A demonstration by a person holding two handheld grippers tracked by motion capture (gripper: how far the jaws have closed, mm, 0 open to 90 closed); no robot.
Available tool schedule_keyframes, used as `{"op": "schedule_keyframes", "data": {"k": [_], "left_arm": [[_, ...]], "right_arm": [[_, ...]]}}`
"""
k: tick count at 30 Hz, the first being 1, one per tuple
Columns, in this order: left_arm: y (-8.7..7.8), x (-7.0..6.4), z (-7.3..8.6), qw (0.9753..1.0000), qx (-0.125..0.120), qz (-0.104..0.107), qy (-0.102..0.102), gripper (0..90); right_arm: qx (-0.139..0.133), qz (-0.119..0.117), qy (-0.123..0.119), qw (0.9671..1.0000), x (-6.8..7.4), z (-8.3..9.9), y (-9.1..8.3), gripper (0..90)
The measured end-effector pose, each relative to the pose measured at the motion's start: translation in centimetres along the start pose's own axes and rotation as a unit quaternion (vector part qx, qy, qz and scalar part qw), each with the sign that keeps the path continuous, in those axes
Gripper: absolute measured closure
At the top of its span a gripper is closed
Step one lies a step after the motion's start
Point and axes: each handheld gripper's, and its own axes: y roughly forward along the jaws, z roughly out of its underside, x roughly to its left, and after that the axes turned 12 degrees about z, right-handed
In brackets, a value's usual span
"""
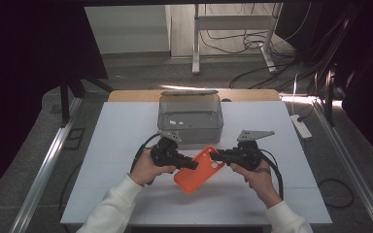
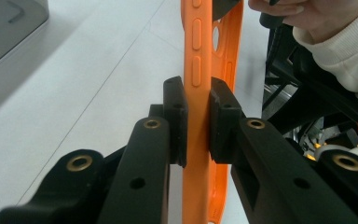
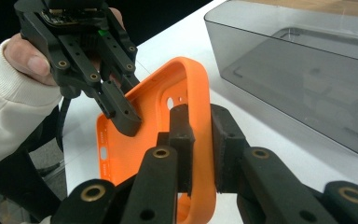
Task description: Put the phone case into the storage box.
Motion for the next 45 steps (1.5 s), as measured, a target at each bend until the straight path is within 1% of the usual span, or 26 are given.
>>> {"op": "schedule_keyframes", "data": {"k": [1, 3, 6, 9, 10, 11, 12, 13, 14, 16, 18, 19, 21, 24, 27, 29, 36, 39, 41, 43, 45], "left_arm": [[0.0, -0.1, 0.0, 1.0, 0.001, -0.004, 0.001, 79.7], [0.0, -0.2, 0.0, 0.9999, 0.001, -0.012, 0.0, 79.7], [0.0, -0.4, -0.1, 0.9998, 0.004, -0.02, 0.005, 79.8], [0.0, -0.8, -0.2, 0.9991, 0.004, -0.042, 0.011, 79.9], [-0.1, -0.9, -0.3, 0.9987, 0.004, -0.049, 0.013, 79.9], [-0.2, -0.9, -0.3, 0.9986, 0.002, -0.051, 0.014, 79.9], [-0.2, -0.9, -0.3, 0.9986, 0.002, -0.051, 0.014, 79.9], [-0.3, -1.0, -0.3, 0.9983, -0.001, -0.057, 0.015, 79.9], [-0.6, -1.0, -0.3, 0.9978, -0.004, -0.065, 0.016, 79.9], [-0.8, -1.1, -0.3, 0.9973, -0.01, -0.07, 0.017, 79.9], [-1.1, -1.2, -0.3, 0.9969, -0.014, -0.075, 0.019, 79.9], [-1.3, -1.3, -0.3, 0.9963, -0.016, -0.081, 0.02, 79.9], [-1.5, -1.5, -0.4, 0.9951, -0.016, -0.094, 0.024, 79.9], [-1.7, -1.6, -0.4, 0.9945, -0.016, -0.1, 0.028, 79.9], [-1.7, -1.9, -0.5, 0.9929, -0.012, -0.113, 0.035, 79.9], [-1.7, -1.9, -0.5, 0.9928, -0.011, -0.114, 0.034, 79.9], [-1.8, -1.8, -0.4, 0.9918, -0.011, -0.123, 0.033, 79.9], [-1.9, -1.8, -0.4, 0.9916, -0.014, -0.125, 0.033, 79.9], [-2.0, -1.9, -0.4, 0.9911, -0.014, -0.128, 0.034, 79.9], [-2.0, -1.9, -0.4, 0.9909, -0.014, -0.129, 0.035, 79.9], [-2.0, -1.8, -0.4, 0.9908, -0.014, -0.13, 0.034, 79.9]], "right_arm": [[-0.004, -0.001, 0.005, 1.0, -0.2, 0.2, 0.2, 79.5], [-0.006, -0.001, 0.007, 1.0, -0.2, 0.3, 0.3, 79.1], [-0.011, 0.005, 0.007, 0.9999, -0.2, 0.4, 0.4, 76.2], [-0.014, 0.016, -0.001, 0.9998, -0.1, 0.4, 0.3, 70.1], [-0.014, 0.02, -0.004, 0.9997, -0.2, 0.3, 0.2, 64.7], [-0.017, 0.024, -0.003, 0.9996, -0.2, 0.3, 0.1, 56.3], [-0.017, 0.024, -0.003, 0.9996, -0.2, 0.3, 0.1, 56.3], [-0.021, 0.027, 0.0, 0.9994, -0.3, 0.3, 0.1, 51.2], [-0.029, 0.041, 0.006, 0.9987, -0.4, 0.3, -0.1, 40.2], [-0.032, 0.055, 0.002, 0.998, -0.4, 0.3, -0.3, 34.4], [-0.035, 0.068, -0.005, 0.9971, -0.4, 0.4, -0.5, 30.6], [-0.036, 0.072, -0.007, 0.9967, -0.4, 0.5, -0.5, 29.1], [-0.035, 0.08, -0.009, 0.9961, -0.5, 0.7, -0.7, 27.8], [-0.034, 0.087, -0.012, 0.9956, -0.8, 1.0, -1.0, 27.1], [-0.029, 0.099, -0.008, 0.9947, -1.2, 1.5, -1.5, 26.2], [-0.027, 0.102, -0.001, 0.9944, -1.5, 2.0, -1.8, 26.0], [-0.028, 0.117, 0.004, 0.9927, -2.3, 3.4, -3.0, 25.3], [-0.029, 0.125, -0.008, 0.9918, -2.4, 4.0, -3.2, 24.1], [-0.024, 0.129, -0.014, 0.9912, -2.5, 4.2, -3.3, 23.8], [-0.017, 0.128, -0.019, 0.9914, -2.5, 4.5, -3.2, 23.6], [-0.015, 0.134, -0.025, 0.9905, -2.5, 4.7, -3.3, 23.0]]}}
